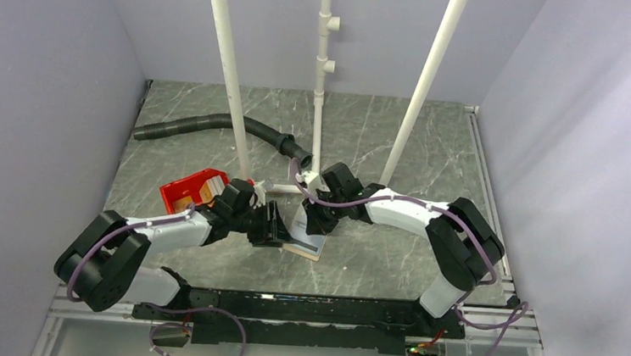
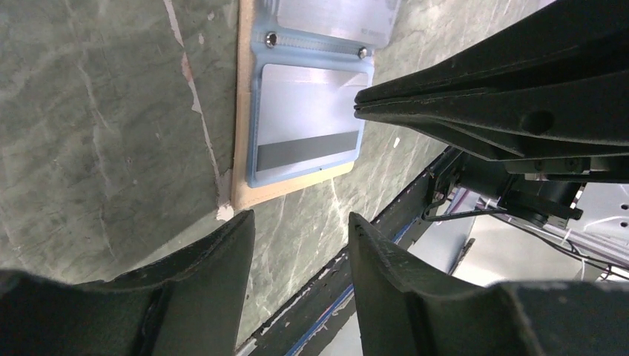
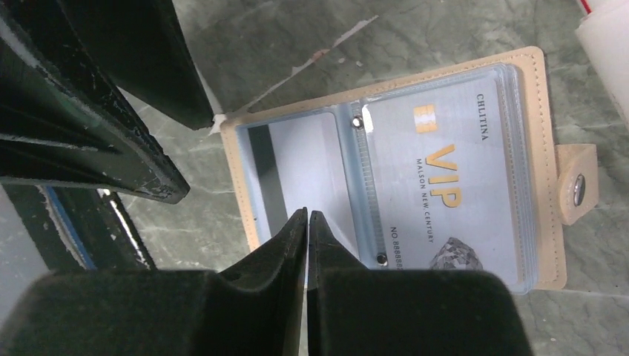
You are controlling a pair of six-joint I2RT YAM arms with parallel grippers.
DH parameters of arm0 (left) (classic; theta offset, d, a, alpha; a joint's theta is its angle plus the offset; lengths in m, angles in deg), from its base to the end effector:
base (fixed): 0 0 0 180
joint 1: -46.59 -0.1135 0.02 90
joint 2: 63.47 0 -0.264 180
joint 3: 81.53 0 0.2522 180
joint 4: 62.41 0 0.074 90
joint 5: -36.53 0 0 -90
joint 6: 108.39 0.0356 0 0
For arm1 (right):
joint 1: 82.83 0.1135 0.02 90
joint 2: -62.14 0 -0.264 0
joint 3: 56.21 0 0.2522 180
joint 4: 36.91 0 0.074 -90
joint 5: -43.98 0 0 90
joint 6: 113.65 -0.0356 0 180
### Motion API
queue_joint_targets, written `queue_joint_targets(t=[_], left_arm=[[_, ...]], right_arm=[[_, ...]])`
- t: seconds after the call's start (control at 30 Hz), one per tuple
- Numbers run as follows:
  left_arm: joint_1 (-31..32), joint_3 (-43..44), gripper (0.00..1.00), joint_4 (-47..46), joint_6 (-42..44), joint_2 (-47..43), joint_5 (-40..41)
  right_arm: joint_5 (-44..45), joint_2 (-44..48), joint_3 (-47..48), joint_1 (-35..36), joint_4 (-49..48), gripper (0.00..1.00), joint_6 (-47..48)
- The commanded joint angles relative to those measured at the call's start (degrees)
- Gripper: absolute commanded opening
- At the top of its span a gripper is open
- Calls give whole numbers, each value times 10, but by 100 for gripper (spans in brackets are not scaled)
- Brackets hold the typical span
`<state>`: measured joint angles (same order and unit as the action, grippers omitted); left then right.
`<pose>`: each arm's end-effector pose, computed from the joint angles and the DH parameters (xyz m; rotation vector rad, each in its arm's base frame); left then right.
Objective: Put the credit cards into the card holder
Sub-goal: Insert the credit card into the card holder.
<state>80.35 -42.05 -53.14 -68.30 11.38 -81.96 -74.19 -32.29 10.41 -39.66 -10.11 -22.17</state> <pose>0.1831 -0.1428 0.1484 -0.0922 2.6158 -1.2178 0.2252 0.2343 0.1731 -1.1769 2.3196 0.9023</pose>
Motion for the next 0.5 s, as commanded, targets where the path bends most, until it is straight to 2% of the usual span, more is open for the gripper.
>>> queue_joint_targets(t=[0.0, 0.23, 0.47], left_arm=[[-1, 10, 54, -41, -24, 24, -27], [-1, 17, 55, -56, -28, 45, -32], [-1, 19, 55, -89, -43, 67, -35]], right_arm=[[33, -11, -1, 4, -24, 5, -1], [67, -34, -6, 4, -11, 3, 7], [58, -48, -16, 4, -19, 0, 2]])
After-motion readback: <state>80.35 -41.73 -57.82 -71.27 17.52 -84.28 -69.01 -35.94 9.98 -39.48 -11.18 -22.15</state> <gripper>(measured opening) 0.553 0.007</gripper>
